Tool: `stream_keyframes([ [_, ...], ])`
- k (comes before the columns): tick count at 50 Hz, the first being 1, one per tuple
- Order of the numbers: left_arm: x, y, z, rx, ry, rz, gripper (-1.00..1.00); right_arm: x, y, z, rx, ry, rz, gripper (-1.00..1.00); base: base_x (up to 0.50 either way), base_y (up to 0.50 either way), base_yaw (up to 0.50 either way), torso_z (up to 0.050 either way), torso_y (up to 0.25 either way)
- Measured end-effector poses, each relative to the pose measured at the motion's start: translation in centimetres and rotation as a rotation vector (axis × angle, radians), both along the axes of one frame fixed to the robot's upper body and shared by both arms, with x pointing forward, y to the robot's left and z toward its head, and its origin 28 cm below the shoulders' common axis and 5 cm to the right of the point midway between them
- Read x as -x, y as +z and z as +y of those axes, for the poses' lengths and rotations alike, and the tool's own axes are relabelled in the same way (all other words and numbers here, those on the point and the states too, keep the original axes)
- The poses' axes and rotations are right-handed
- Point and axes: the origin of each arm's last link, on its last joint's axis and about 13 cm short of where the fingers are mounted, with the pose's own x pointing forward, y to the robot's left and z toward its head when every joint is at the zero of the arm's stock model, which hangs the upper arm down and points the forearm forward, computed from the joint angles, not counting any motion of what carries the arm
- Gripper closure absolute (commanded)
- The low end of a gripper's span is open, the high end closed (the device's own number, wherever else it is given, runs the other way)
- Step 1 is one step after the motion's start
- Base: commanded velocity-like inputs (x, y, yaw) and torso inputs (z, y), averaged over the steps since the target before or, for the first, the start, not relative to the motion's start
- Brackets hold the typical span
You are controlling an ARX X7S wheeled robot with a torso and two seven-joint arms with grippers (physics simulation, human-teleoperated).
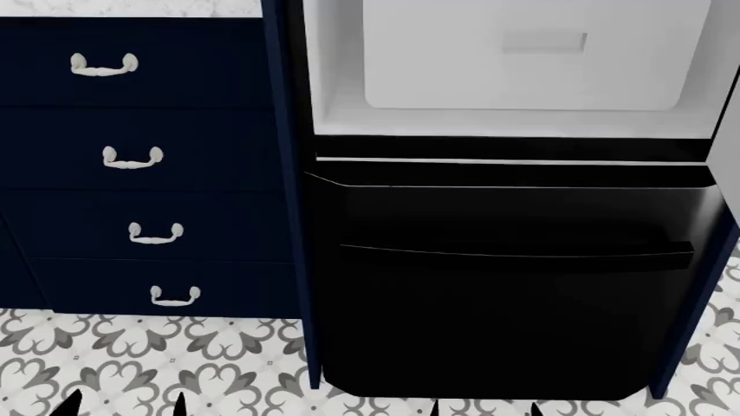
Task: Close the fridge door
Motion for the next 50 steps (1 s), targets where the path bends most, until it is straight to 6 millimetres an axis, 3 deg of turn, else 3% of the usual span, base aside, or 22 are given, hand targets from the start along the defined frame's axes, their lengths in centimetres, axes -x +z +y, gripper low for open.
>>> stream_keyframes([
  [13,0.15,0.06,-0.20,-0.012,0.001,-0.014,-1.00,0.46,0.11,-0.16,-0.018,-0.012,-0.007,-1.00,0.00,0.00,0.00,0.000,0.000],
  [32,-0.01,0.08,-0.31,-0.034,0.003,-0.041,-1.00,0.45,0.04,-0.42,0.025,-0.026,0.000,-1.00,-0.48,-0.05,0.00,0.000,0.000],
  [50,0.14,-0.17,-0.17,-0.042,0.008,-0.060,-1.00,0.35,0.03,-0.36,0.075,-0.055,-0.026,-1.00,-0.34,-0.39,0.00,0.000,0.000],
])
